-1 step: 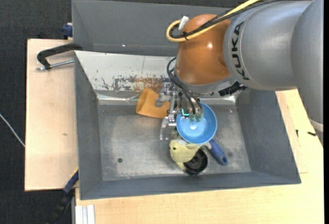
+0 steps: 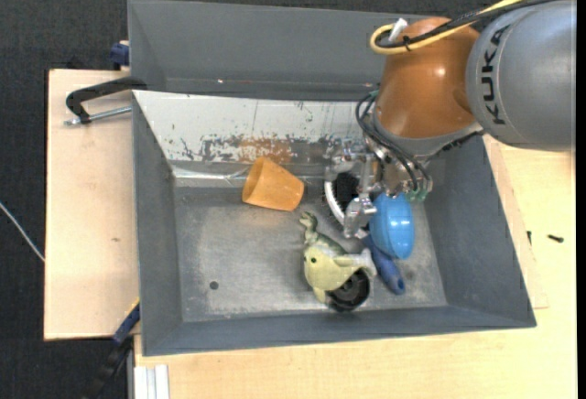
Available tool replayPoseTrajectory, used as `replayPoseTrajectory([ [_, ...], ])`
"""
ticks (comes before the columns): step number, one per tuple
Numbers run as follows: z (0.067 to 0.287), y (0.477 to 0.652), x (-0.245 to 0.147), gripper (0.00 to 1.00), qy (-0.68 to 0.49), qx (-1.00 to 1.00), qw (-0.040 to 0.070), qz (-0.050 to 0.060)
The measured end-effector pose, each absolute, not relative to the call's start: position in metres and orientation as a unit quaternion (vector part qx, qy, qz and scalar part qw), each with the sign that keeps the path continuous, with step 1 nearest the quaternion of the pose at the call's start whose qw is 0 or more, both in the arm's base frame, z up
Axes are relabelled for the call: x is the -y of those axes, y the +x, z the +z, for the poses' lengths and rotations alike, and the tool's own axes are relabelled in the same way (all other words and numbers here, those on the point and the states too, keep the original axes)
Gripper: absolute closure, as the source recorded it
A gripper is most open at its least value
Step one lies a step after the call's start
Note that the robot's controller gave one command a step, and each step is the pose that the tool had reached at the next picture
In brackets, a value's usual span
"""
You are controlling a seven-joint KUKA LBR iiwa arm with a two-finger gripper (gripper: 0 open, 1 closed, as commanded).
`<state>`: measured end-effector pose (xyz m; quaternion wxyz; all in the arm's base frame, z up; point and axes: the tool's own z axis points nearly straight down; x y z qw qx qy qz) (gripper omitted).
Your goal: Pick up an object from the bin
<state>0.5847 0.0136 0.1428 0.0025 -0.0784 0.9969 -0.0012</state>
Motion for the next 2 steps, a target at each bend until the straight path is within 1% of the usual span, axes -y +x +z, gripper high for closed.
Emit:
replayPoseTrajectory([
  [1,0.150,0.547,0.016,0.00,0.042,-0.999,0.000,0.000],
  [2,0.121,0.564,0.006,0.00,0.233,-0.972,0.002,0.001],
])
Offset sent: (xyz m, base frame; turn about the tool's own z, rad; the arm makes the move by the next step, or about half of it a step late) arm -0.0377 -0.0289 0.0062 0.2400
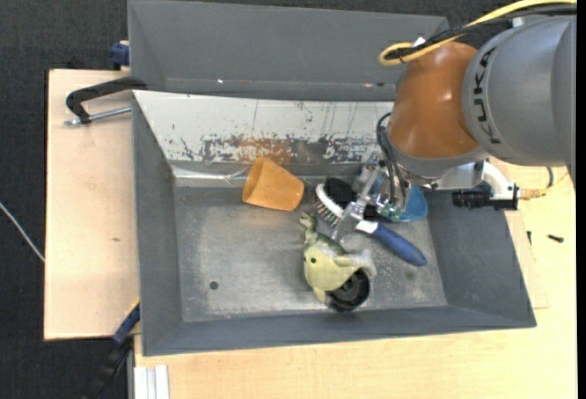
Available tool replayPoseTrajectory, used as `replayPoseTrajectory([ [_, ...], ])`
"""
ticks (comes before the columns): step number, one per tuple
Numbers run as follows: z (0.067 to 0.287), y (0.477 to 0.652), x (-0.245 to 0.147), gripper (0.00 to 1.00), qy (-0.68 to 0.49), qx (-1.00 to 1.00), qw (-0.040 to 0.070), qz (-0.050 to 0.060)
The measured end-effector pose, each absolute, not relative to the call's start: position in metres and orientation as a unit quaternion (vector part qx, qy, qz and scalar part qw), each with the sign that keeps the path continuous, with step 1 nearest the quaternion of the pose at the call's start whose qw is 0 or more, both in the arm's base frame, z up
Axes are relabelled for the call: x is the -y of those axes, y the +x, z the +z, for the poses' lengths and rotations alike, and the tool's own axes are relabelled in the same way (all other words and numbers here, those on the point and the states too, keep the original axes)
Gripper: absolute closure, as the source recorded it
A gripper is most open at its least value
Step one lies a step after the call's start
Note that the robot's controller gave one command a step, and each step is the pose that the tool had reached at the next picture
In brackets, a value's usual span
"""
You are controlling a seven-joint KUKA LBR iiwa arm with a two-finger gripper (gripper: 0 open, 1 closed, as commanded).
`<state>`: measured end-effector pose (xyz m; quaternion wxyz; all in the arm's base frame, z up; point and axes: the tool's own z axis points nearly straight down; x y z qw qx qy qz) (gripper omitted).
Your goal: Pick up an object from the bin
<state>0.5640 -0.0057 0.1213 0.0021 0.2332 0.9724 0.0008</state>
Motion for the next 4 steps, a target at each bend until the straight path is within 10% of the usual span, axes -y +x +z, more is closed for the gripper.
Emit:
replayPoseTrajectory([
  [1,0.074,0.577,-0.006,0.00,0.382,-0.924,0.004,0.002],
  [2,0.075,0.578,-0.007,0.00,0.381,-0.925,0.002,0.001],
  [3,0.078,0.581,-0.006,1.00,0.381,-0.924,0.006,0.002],
  [4,0.105,0.582,-0.007,1.00,0.380,-0.925,0.002,0.002],
])
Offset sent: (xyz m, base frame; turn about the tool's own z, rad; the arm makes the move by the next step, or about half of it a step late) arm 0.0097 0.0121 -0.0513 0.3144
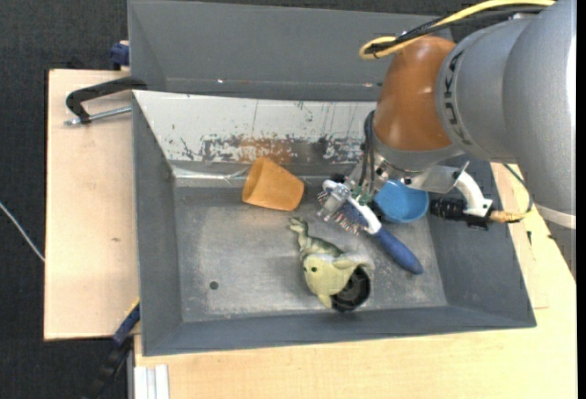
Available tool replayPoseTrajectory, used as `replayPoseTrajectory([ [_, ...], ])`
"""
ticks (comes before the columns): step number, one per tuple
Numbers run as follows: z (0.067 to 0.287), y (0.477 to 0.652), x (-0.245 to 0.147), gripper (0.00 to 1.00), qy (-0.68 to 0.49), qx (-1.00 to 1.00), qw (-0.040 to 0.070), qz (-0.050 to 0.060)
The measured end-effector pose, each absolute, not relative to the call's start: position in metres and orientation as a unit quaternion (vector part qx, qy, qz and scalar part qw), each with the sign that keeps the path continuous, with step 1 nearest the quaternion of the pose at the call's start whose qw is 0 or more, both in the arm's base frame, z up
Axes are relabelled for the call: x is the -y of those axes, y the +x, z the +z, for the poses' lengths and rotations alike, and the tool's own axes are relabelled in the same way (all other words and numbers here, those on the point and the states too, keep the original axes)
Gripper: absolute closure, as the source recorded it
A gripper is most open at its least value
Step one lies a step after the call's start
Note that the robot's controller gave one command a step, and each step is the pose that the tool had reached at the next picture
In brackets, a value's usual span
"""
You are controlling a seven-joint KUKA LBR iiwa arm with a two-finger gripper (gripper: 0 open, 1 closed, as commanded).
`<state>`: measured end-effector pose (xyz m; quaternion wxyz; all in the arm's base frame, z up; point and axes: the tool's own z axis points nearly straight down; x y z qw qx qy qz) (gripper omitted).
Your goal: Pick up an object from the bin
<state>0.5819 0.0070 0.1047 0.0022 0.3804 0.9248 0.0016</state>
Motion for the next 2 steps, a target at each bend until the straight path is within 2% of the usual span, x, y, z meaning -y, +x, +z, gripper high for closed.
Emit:
replayPoseTrajectory([
  [2,0.173,0.585,-0.009,1.00,0.378,-0.926,0.003,0.002],
])
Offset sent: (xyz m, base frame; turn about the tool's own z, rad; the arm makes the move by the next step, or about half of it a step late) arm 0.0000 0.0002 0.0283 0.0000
